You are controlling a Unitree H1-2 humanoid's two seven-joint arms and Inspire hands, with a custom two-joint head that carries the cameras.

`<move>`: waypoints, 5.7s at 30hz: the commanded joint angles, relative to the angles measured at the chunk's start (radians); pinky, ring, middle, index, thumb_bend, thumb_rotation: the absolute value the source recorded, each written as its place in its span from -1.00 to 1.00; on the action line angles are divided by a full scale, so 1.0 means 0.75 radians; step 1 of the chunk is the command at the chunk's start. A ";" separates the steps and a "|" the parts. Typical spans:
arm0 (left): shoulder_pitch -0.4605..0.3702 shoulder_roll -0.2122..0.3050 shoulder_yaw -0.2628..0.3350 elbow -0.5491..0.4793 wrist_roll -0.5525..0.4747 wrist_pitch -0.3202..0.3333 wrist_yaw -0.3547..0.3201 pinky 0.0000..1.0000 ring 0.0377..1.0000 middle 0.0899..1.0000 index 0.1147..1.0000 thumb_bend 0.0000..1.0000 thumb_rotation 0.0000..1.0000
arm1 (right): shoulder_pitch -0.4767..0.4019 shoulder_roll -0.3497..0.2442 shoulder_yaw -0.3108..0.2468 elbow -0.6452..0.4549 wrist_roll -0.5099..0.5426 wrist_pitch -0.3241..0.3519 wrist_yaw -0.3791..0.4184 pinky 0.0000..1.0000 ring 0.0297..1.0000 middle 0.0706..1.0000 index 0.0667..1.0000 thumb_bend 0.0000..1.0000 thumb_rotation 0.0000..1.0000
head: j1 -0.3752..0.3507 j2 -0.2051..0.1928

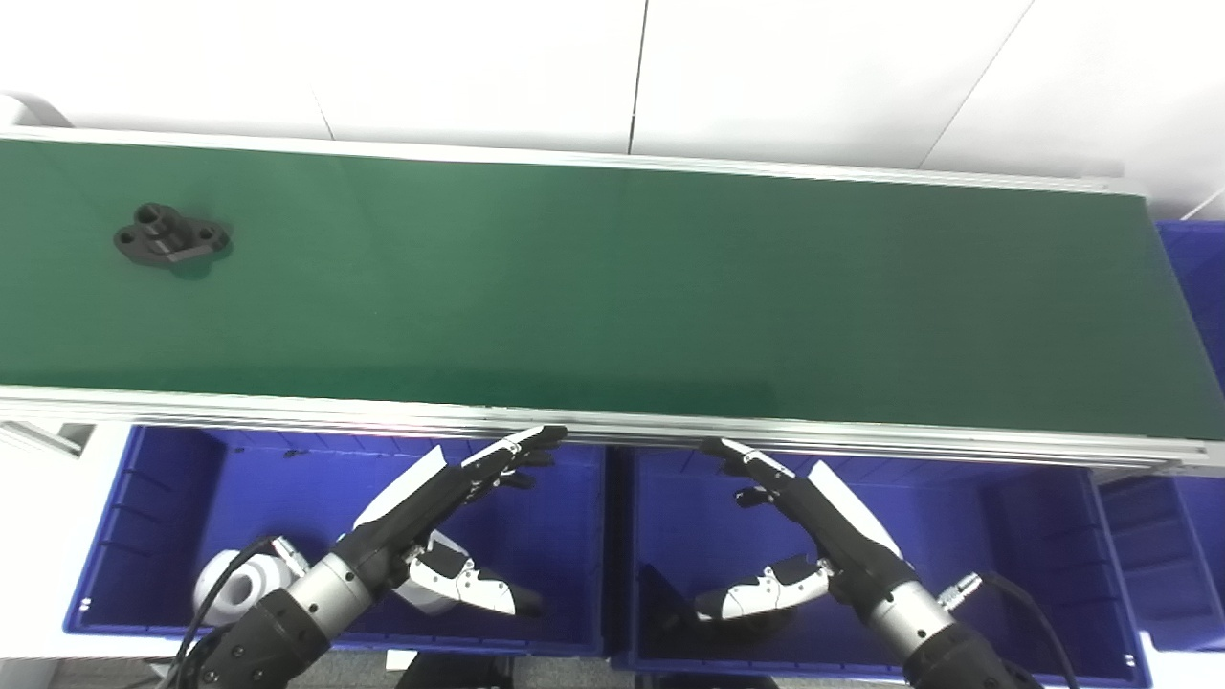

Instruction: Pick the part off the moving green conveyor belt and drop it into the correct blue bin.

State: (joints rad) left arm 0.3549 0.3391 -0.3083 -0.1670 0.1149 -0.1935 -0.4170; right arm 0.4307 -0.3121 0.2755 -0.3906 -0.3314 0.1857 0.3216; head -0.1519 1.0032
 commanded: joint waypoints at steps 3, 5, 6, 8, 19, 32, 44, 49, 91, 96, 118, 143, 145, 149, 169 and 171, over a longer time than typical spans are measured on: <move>-0.009 0.003 0.005 -0.017 -0.018 -0.048 0.011 0.65 0.79 0.86 0.83 0.75 -0.43 | -0.003 -0.006 -0.009 -0.013 0.012 -0.054 -0.023 0.57 0.78 0.82 0.78 1.00 -0.46 | 0.002 0.000; -0.008 0.004 0.005 -0.018 -0.013 -0.045 0.012 0.67 0.79 0.87 0.83 0.75 -0.44 | -0.003 -0.007 -0.007 -0.017 0.008 -0.047 -0.023 0.57 0.77 0.82 0.78 1.00 -0.45 | 0.003 -0.002; -0.008 0.004 0.005 -0.018 -0.013 -0.045 0.011 0.68 0.80 0.87 0.83 0.75 -0.44 | -0.003 -0.008 -0.005 -0.019 0.004 -0.048 -0.024 0.57 0.77 0.82 0.79 1.00 -0.45 | 0.006 -0.003; -0.008 0.004 0.004 -0.015 -0.012 -0.045 0.011 0.69 0.81 0.87 0.83 0.75 -0.44 | 0.000 -0.006 -0.007 -0.018 0.006 -0.049 -0.026 0.56 0.77 0.82 0.80 0.99 -0.47 | 0.017 -0.007; 0.014 -0.042 -0.048 0.077 0.064 -0.124 0.043 0.78 0.86 0.89 0.83 0.78 -0.36 | 0.061 -0.038 -0.038 0.096 0.045 -0.205 -0.075 0.55 0.78 0.83 0.81 0.97 -0.43 | 0.360 -0.224; 0.021 -0.096 -0.090 0.176 0.168 -0.210 0.115 0.77 0.86 0.89 0.83 0.79 -0.35 | 0.101 -0.059 -0.076 0.217 0.083 -0.404 -0.136 0.44 0.71 0.79 0.82 1.00 -0.33 | 0.459 -0.355; 0.012 -0.114 -0.098 0.261 0.179 -0.271 0.141 0.75 0.85 0.88 0.82 0.79 -0.38 | 0.110 -0.034 -0.099 0.312 0.067 -0.638 -0.251 0.45 0.62 0.65 0.75 0.99 -0.32 | 0.418 -0.435; 0.000 -0.123 -0.098 0.319 0.170 -0.325 0.156 0.73 0.82 0.86 0.80 0.80 -0.43 | 0.101 -0.010 -0.111 0.382 0.037 -0.741 -0.315 0.35 0.54 0.59 0.71 0.98 -0.34 | 0.404 -0.494; -0.062 -0.182 -0.091 0.395 0.184 -0.331 0.178 0.75 0.84 0.85 0.80 0.83 -0.37 | -0.166 0.097 -0.243 0.006 0.018 -0.719 -0.372 0.32 0.32 0.35 0.54 0.85 -0.31 | 0.367 -0.463; -0.064 -0.171 -0.086 0.380 0.185 -0.317 0.170 0.75 0.85 0.87 0.82 0.80 -0.38 | -0.249 0.134 -0.238 -0.031 -0.045 -0.592 -0.327 0.33 0.34 0.38 0.56 0.78 -0.27 | 0.333 -0.438; -0.121 -0.093 -0.073 0.445 0.059 -0.367 0.179 0.69 0.77 0.82 0.81 0.75 -0.40 | -0.670 0.256 -0.090 -0.069 -0.507 -0.032 -0.070 0.27 0.52 0.60 0.60 0.70 -0.15 | 0.072 -0.412; -0.119 0.051 -0.075 0.426 -0.051 -0.368 0.141 0.70 0.78 0.82 0.81 0.73 -0.38 | -1.000 0.354 0.087 0.204 -0.692 0.117 -0.014 0.20 0.37 0.39 0.61 0.73 -0.13 | -0.143 -0.350; -0.121 0.048 -0.076 0.427 -0.055 -0.369 0.141 0.68 0.76 0.81 0.80 0.73 -0.40 | -1.032 0.351 0.103 0.232 -0.698 0.120 -0.005 0.22 0.37 0.40 0.62 0.74 -0.10 | -0.138 -0.352; -0.119 0.042 -0.077 0.415 -0.046 -0.368 0.135 0.68 0.76 0.80 0.80 0.75 -0.35 | -1.083 0.358 0.120 0.263 -0.676 0.139 0.024 0.20 0.36 0.38 0.61 0.76 -0.06 | -0.122 -0.350; -0.122 -0.010 -0.106 0.402 -0.005 -0.368 0.137 0.61 0.71 0.78 0.77 0.86 -0.25 | -1.337 0.326 0.306 0.676 -0.769 0.129 0.082 0.31 0.47 0.53 0.63 0.83 -0.08 | -0.029 -0.354; -0.121 -0.019 -0.108 0.399 -0.002 -0.367 0.137 0.60 0.70 0.77 0.77 0.86 -0.25 | -1.355 0.323 0.328 0.708 -0.777 0.119 0.072 0.30 0.46 0.52 0.62 0.84 -0.10 | -0.016 -0.342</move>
State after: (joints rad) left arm 0.2676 0.3301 -0.3901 0.1623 0.1107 -0.4310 -0.3123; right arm -0.5272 -0.0753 0.5171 0.1505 -0.9047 0.2966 0.4012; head -0.1734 0.7378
